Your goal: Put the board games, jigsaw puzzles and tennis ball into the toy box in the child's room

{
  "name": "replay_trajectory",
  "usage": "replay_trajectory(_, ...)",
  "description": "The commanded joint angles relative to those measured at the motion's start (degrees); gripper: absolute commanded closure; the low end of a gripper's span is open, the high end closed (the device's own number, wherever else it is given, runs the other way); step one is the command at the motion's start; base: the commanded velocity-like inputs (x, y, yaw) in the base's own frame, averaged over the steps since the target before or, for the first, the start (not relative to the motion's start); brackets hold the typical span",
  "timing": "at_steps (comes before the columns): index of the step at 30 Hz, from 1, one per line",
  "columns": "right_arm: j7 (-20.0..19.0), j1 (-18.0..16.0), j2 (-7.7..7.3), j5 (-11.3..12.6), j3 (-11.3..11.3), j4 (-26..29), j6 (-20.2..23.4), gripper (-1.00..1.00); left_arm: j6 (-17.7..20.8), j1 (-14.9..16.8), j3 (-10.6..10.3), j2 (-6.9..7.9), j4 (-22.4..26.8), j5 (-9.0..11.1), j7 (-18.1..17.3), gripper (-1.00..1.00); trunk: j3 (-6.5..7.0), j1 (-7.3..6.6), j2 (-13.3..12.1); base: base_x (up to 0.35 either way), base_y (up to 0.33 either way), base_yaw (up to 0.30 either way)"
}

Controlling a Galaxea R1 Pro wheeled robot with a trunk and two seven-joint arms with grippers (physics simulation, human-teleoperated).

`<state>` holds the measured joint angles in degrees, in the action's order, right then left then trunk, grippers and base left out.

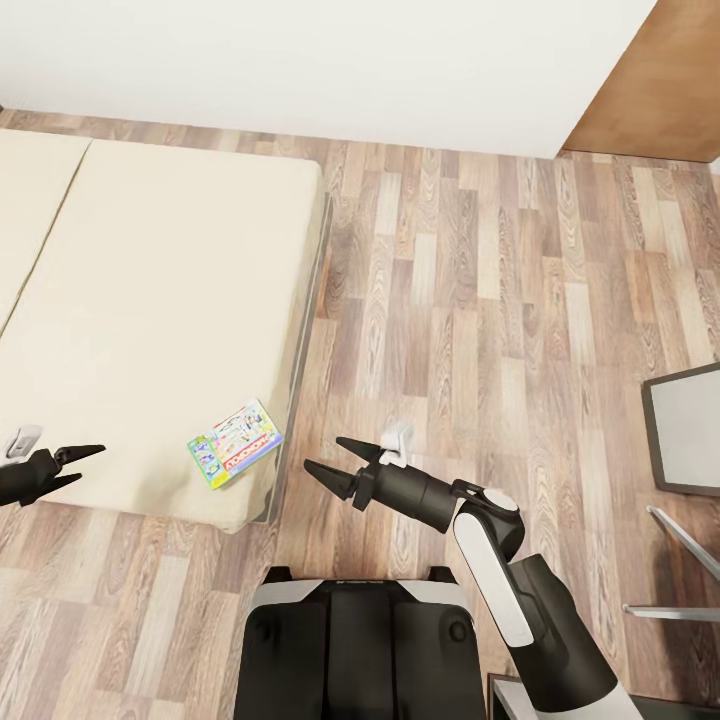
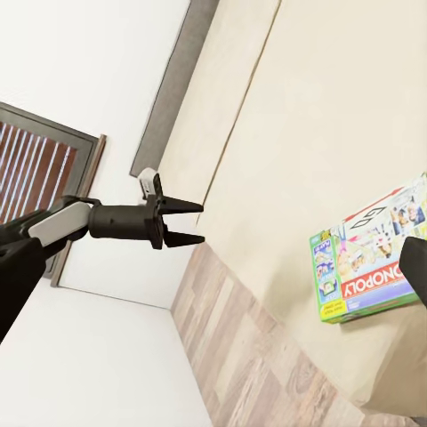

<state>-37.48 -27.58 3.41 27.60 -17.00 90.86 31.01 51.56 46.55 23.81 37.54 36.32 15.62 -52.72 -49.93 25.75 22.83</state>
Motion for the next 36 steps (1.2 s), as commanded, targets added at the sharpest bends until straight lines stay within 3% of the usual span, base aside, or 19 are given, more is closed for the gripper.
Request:
replay_trajectory(1, 0.0, 0.0, 0.02, 0.4, 0.0, 0.0, 0.5, -1.00, 0.2, 0.0, 0.1, 0.00, 0.0, -0.1, -0.2, -1.00, -0.06, 0.03, 0.1, 0.000, 0.000, 0.000)
replay_trajectory(13, 0.0, 0.0, 0.02, 0.4, 0.0, 0.0, 0.5, -1.00, 0.3, 0.0, 0.1, -0.01, 0.0, -0.1, -0.2, -1.00, -0.06, 0.03, 0.1, 0.000, 0.000, 0.013)
replay_trajectory(25, 0.1, 0.0, 0.03, 0.4, 0.0, 0.0, 0.5, -1.00, 0.3, 0.0, 0.1, -0.01, 0.0, -0.1, -0.2, -1.00, -0.06, 0.03, 0.1, 0.000, 0.000, 0.179)
replay_trajectory(36, 0.1, 0.0, 0.02, 0.4, 0.0, 0.0, 0.5, -1.00, 0.3, 0.0, 0.1, -0.01, 0.0, -0.1, -0.2, -1.00, -0.06, 0.03, 0.1, 0.000, 0.000, 0.027)
